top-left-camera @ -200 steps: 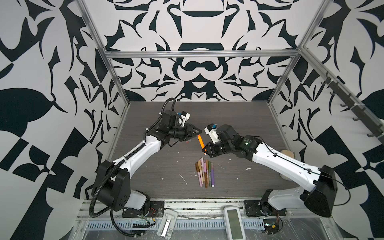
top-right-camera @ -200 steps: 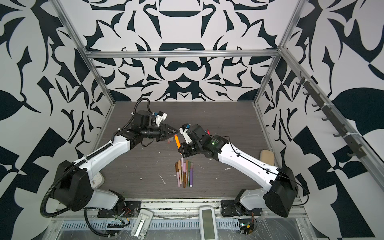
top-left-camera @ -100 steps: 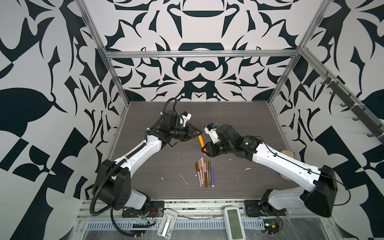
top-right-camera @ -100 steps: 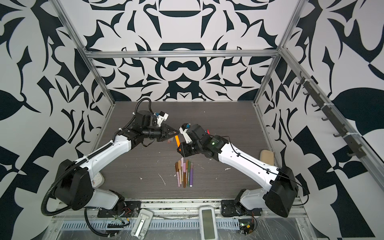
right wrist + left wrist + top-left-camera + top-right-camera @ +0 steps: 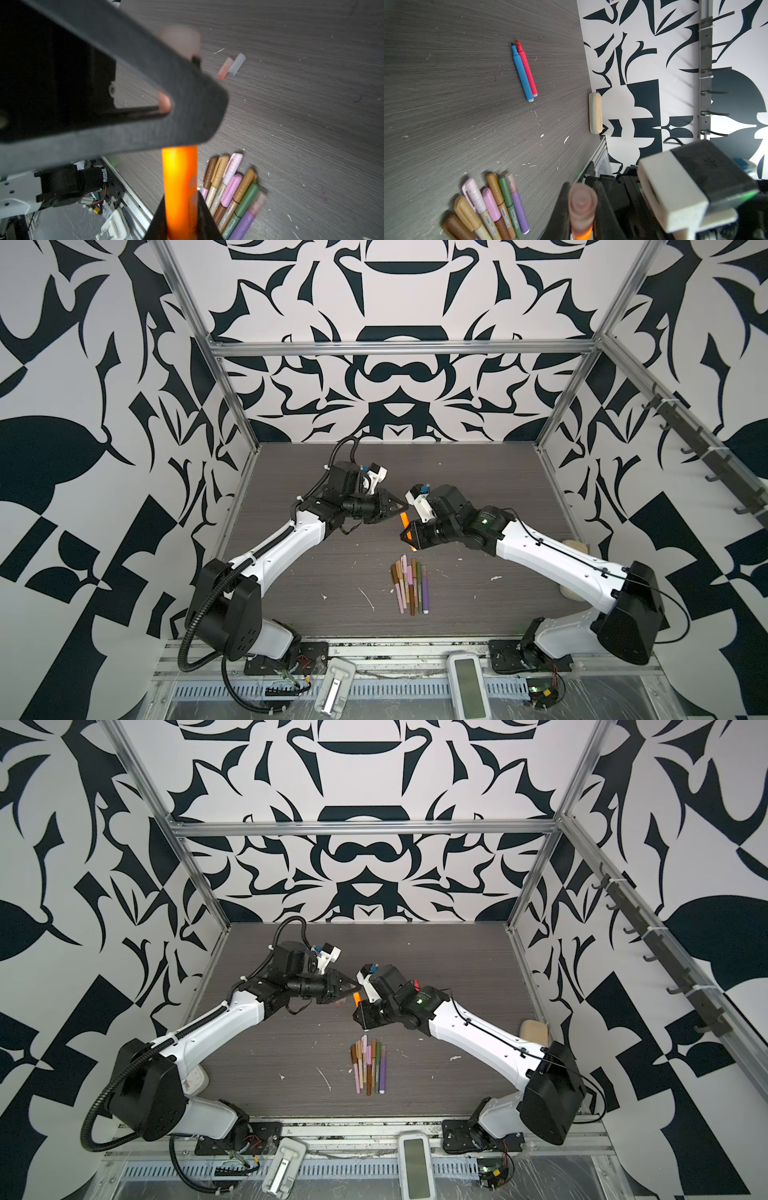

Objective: Open the pen caps
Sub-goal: 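Pull the left gripper away with the orange cap while the right holds the highlighter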

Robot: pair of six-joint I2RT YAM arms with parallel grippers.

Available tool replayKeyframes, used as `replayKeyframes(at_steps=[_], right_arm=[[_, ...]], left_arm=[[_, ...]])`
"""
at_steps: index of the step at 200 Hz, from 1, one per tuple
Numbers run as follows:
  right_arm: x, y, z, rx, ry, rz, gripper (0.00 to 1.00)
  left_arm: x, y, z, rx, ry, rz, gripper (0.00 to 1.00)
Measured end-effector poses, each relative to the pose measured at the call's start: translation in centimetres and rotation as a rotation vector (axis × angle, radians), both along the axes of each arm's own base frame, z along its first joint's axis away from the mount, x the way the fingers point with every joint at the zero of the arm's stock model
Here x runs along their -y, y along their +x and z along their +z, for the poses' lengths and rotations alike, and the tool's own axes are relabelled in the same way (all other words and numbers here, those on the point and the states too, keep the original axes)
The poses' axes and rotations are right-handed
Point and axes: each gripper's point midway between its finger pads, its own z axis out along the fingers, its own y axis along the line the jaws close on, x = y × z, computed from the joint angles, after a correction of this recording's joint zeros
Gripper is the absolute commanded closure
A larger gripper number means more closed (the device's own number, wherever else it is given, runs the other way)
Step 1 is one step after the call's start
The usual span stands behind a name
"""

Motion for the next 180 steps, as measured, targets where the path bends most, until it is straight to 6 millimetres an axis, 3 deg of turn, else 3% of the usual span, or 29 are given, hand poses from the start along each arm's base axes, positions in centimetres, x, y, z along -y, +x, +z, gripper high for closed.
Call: replayKeyframes(at_steps=[48,95,109,119,133,149,180], right_arm=[[-0.1,0.1,-0.1,-0.003,0.005,0.002,1.0],[-1.1,2.0,0.1,0.113,0.131,-0.105,1.0],[-0.9,-1.0,-1.9,0.062,0.101,-0.078,1.0],[-0.7,-4.1,-4.1,0.006,0.067,-0.037,1.0],[-0.3,-7.2,-6.3,-0.054,0.022,0.009,1.0],[0.8,-7.7,-7.4,-0.079,-0.009,-0.009,1.0],[1.6,-6.5,-6.2,-0.048,-0.003,-0.055,1.0]], left_arm=[[-0.5,0.7,-0.1,0.006,0.005,0.015,1.0],[-1.3,4.3,0.0,-0.104,-0.037,-0.042,1.0],[-2.9,8.3,0.4,-0.071,-0.03,0.05,1.0],[-5.2,12.1,0.9,-0.028,-0.026,0.145,1.0],[-8.1,15.3,1.1,0.006,-0.014,0.244,1.0],[-9.5,16.3,0.6,0.01,0.005,0.296,1.0],[-8.8,15.4,-0.8,0.004,0.06,0.276,1.0]])
